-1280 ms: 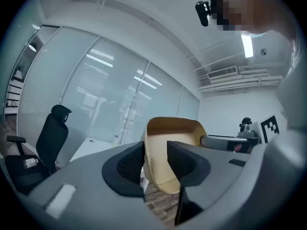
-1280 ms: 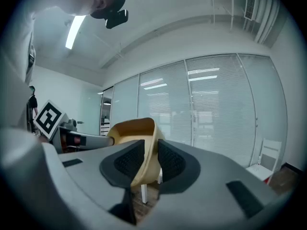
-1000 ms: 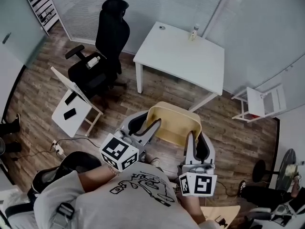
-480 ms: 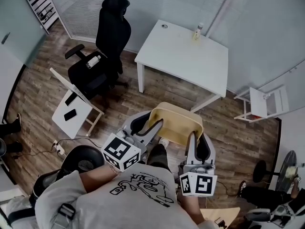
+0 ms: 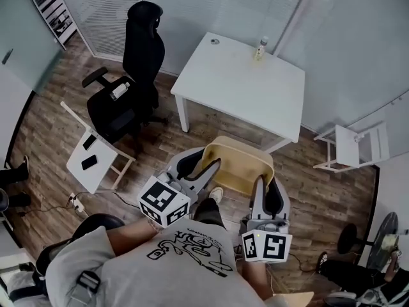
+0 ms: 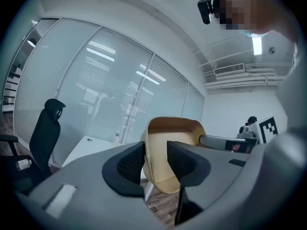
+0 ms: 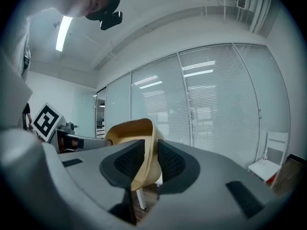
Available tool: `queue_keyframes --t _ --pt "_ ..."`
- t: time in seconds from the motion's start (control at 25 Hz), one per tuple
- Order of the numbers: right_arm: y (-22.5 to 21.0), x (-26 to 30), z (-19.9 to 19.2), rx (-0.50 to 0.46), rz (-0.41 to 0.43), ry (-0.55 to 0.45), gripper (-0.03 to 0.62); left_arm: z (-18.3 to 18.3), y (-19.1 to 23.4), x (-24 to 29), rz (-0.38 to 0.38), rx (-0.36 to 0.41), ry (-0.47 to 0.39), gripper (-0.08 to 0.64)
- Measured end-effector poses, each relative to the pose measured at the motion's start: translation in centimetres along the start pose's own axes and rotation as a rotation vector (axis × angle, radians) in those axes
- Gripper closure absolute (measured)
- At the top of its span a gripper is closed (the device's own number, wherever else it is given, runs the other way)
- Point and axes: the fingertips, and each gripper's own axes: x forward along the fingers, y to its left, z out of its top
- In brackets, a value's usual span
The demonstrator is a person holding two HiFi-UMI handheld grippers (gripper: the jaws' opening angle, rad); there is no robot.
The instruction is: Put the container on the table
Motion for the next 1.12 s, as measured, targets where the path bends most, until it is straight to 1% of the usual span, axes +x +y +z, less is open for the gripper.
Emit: queue_keyframes --t 0.28,0.48,0.6,0.8,0.96,1.12 --pt "-7.4 3.8 1.4 0.015 -0.006 -0.018 0.514 1.8 -0.7 8.4 -0.01 0.009 0.002 0.417" --pt "-12.5 5.9 1.8 0.024 -0.007 -0.026 0.514 2.0 -1.4 14.0 -0.011 -0.003 0.014 0.417" --pt "-14.8 7.5 1.8 0.026 0.002 -0.021 0.514 2.0 -1.3 16.6 -0.001 -0.011 0.017 0.417" --pt "-16.8 9.7 1.6 0.02 0.021 -0.013 0.514 1.9 -0.5 19.2 0.015 -0.024 0.024 0.417" --pt "-17.2 11.1 1.0 0.03 0.031 -0.004 0.514 1.6 0.6 20.4 0.025 -0.025 0.034 0.417" --pt "-17.5 13.5 0.8 0.03 0.042 0.005 0.514 2.2 2.6 21.9 0.036 -0.03 0.029 0.417"
